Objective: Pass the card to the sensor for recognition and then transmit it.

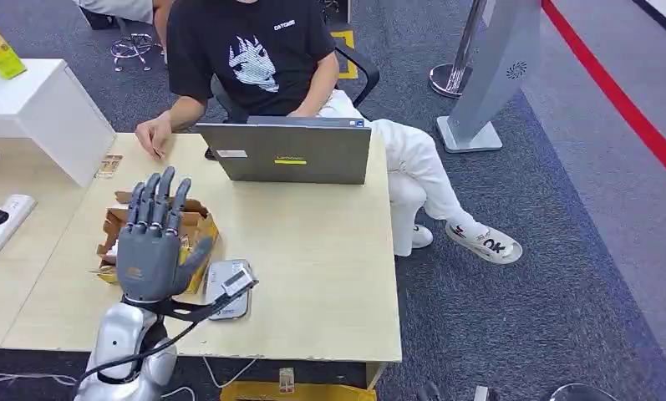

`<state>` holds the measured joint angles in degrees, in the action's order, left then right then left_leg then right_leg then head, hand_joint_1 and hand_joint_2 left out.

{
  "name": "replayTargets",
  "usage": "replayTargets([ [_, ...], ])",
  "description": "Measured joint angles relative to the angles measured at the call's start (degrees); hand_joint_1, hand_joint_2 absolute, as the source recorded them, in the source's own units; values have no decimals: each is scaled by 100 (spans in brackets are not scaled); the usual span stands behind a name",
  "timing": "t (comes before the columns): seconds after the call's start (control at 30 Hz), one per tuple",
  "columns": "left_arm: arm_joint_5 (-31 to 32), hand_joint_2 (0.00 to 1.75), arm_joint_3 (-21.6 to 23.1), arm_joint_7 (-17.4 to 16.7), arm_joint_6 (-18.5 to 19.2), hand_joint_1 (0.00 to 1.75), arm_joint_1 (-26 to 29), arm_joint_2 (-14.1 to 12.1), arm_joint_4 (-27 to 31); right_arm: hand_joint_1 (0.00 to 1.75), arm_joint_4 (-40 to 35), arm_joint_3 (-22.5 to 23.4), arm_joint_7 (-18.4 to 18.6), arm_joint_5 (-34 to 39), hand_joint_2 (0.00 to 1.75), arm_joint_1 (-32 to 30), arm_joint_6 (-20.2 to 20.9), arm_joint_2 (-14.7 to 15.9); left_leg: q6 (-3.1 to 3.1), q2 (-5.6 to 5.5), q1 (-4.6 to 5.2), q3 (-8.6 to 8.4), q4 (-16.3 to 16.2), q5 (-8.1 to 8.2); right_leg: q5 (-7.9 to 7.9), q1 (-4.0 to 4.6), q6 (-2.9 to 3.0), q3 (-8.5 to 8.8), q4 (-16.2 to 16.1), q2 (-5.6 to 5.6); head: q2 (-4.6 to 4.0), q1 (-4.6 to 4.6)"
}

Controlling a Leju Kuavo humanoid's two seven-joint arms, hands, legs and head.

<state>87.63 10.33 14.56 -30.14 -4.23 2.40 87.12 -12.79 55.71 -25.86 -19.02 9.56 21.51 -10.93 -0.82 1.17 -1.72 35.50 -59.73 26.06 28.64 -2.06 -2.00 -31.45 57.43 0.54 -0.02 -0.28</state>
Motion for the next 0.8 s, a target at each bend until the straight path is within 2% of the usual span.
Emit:
replayTargets([
  [0.23, 17, 175, 210, -15, 0, 0, 208, 9, 217, 0, -7, 15, -2, 13, 175, -21, 0, 9, 0, -1, 1, 1, 0, 1, 0, 0, 0, 0, -1, 2, 0, -2],
  [0.27, -4, 175, 221, -56, 45, 0, 216, 9, 230, 0, -7, 18, -9, 31, 175, -23, 0, 9, 0, -1, 1, 1, 0, 1, 0, 0, 0, 1, 0, 1, 0, -2],
  [0.37, -298, 175, 213, -371, 483, 0, 354, 18, 220, 0, -9, 76, -83, 118, 175, -31, 13, 15, -1, 0, 1, -2, 1, 2, 0, 0, 1, 2, -1, -1, 0, 0],
  [0.4, -304, 175, 182, -398, 474, 0, 405, 7, 135, 0, -9, 96, -94, 120, 175, -47, 18, 26, 0, -1, 1, -1, 1, 2, 1, 0, 1, 1, -1, 0, 0, -4],
  [0.57, 20, 175, -13, -501, 306, 0, 283, -232, -1375, 0, -22, 155, -68, 112, 175, -88, 79, 74, -1, -2, -1, 1, 2, -1, 3, 1, 3, -2, 0, 3, 0, 0],
  [0.8, 55, 175, -24, -527, 297, 0, 132, -297, -1985, 0, -22, 157, -59, 112, 175, -85, 92, 76, 0, -5, 0, 2, 1, 0, 3, 0, 3, 3, 0, 6, 0, 2],
])
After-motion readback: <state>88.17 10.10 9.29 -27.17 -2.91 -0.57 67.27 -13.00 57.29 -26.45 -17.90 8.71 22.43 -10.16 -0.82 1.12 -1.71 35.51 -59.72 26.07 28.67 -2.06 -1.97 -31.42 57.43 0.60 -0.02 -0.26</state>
